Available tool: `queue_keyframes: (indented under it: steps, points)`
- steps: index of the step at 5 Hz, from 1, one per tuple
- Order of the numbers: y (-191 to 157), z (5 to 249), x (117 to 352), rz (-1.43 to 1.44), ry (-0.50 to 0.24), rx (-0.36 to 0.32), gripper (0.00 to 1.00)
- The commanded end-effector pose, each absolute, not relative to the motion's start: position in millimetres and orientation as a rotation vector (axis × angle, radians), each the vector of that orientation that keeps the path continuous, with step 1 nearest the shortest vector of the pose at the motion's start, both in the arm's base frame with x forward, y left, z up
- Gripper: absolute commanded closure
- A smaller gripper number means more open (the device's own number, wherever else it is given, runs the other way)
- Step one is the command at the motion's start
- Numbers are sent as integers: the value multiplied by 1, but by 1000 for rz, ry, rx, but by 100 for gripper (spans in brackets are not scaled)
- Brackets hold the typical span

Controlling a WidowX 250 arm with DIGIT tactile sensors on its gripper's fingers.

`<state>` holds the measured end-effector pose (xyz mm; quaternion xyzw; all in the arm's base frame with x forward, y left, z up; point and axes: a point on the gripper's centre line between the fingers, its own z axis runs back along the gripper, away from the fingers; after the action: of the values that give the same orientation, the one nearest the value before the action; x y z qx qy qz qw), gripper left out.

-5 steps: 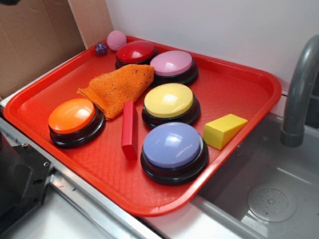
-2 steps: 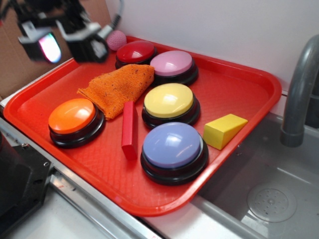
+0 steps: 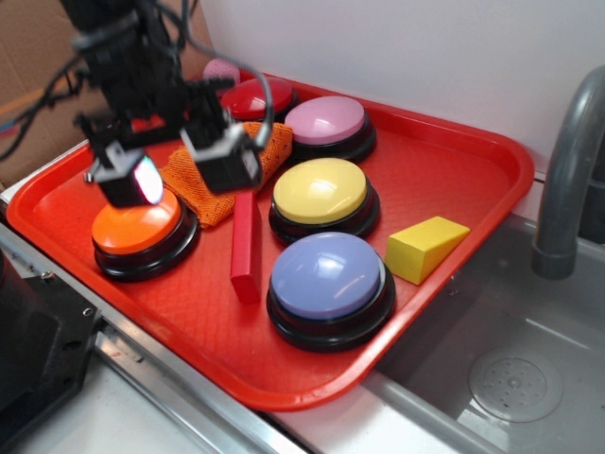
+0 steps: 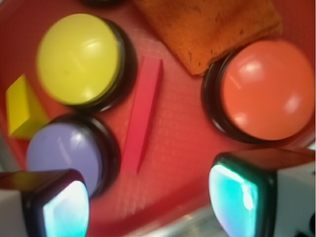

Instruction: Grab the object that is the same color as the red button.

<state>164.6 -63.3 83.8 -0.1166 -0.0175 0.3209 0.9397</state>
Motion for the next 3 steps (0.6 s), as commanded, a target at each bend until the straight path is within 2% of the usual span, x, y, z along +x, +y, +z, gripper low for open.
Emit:
queue_keyframes:
  steps: [1, 3]
  points:
    - [-66, 58, 172, 827, -83, -259, 0]
    - [-67, 42, 173, 972, -76, -276, 0]
